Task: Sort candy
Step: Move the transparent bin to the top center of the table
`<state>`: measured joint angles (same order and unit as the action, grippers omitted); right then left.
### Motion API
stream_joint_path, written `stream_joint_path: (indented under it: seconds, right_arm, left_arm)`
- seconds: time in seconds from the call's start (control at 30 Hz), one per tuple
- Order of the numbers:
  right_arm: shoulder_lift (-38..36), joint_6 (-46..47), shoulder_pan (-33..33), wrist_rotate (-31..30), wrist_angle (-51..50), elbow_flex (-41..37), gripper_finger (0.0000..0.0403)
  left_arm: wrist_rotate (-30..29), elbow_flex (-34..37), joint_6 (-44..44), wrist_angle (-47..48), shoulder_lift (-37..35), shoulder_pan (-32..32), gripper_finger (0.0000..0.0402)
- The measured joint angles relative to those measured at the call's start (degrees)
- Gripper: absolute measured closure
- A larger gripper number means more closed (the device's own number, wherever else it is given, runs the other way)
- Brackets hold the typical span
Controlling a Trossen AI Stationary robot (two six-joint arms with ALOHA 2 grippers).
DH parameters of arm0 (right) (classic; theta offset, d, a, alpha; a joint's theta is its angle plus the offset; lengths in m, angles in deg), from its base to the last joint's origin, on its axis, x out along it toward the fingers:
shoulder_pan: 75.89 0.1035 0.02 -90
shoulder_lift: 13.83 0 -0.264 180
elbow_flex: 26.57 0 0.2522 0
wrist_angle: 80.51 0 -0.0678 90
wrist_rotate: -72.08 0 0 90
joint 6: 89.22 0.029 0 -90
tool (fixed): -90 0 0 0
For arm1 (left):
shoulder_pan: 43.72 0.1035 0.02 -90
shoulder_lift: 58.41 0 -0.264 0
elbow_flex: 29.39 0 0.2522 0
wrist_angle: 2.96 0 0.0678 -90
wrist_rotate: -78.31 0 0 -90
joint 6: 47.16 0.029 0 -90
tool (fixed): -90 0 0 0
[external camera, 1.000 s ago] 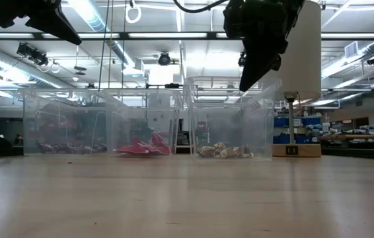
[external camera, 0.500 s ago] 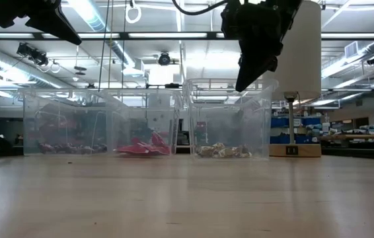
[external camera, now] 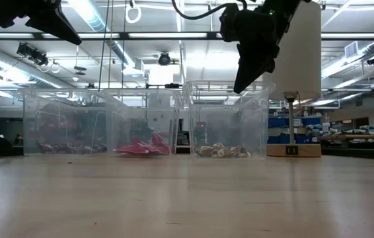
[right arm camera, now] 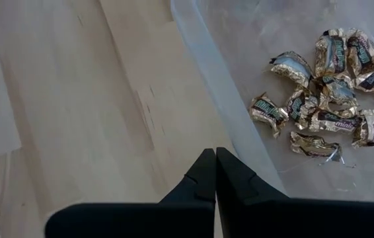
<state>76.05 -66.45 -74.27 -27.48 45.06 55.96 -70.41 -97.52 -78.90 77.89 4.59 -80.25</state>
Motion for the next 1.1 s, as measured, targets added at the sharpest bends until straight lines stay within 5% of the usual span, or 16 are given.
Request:
stream_joint_path:
  seconds: [1.1]
  right_arm:
    - [0.00,-3.71,-3.97,0.00,1.68,0.00,0.0403]
  left_arm:
    - [-0.01,0.01,0.00,0.00,-0.02,0.00,0.0401]
